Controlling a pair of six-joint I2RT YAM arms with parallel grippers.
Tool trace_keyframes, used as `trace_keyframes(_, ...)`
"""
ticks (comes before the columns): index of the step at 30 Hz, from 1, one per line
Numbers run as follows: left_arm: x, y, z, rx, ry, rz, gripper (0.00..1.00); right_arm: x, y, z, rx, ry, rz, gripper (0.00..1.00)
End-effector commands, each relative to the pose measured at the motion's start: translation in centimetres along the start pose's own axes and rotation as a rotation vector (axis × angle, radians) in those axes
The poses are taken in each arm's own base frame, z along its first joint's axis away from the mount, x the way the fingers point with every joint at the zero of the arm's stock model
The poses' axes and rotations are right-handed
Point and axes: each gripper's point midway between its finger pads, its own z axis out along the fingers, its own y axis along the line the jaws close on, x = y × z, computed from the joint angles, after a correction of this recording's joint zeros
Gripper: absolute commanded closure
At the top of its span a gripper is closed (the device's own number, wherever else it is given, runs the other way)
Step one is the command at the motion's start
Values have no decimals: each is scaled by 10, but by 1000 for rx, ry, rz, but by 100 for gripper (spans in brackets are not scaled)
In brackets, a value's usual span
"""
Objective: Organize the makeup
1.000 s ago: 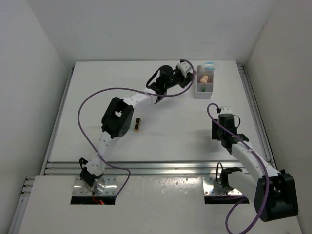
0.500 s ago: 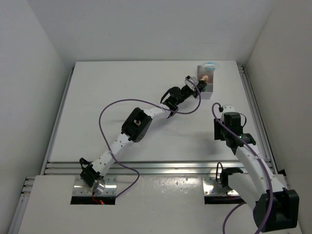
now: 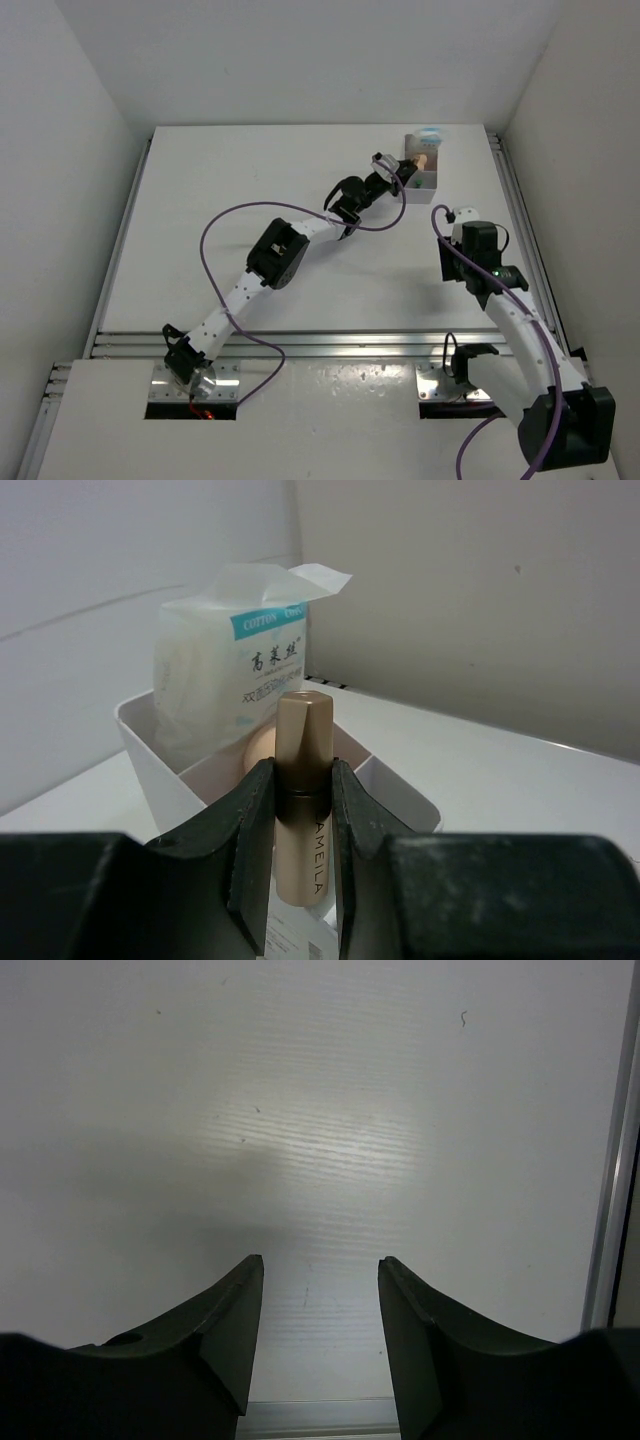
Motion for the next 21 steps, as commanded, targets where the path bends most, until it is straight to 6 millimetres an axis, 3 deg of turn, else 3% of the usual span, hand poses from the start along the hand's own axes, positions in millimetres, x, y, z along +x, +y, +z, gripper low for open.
trace_keyframes(1, -5, -4, -2, 38, -28, 2, 80, -23, -5, -6, -2, -50, -52, 50)
trace_keyframes(4, -5, -6, -2, 47, -28, 2, 80, -23, -7, -8, 1, -52, -67, 50)
trace_keyframes(6, -7, -15, -1, 68, -37, 1, 85, -21, -7, -8, 3, -52, -68, 50)
trace_keyframes(8, -7, -23, 0, 89, -37, -3, 83, -18, -7, -9, 3, -50, -66, 50)
trace_keyframes(11, -7, -19, 0, 63, -38, -3, 59, -19, -8, -12, 3, -55, -70, 48)
trace_keyframes(12, -4, -17, 0, 49, -27, -6, 46, -19, -8, -12, 4, -55, -73, 48)
trace_keyframes(13, -4, -12, 0, 24, -28, -7, 42, -20, -8, -12, 3, -57, -76, 47)
trace_keyframes(18, 0, -15, -1, 37, -9, -20, 23, -24, -7, -14, -5, -72, -77, 47)
trace_keyframes(20, -6, -21, 1, 75, -16, -17, 22, -25, -7, -13, -5, -75, -72, 47)
trace_keyframes(21, -20, -17, 5, 83, -29, -10, 22, -26, -6, -13, -9, -77, -66, 47)
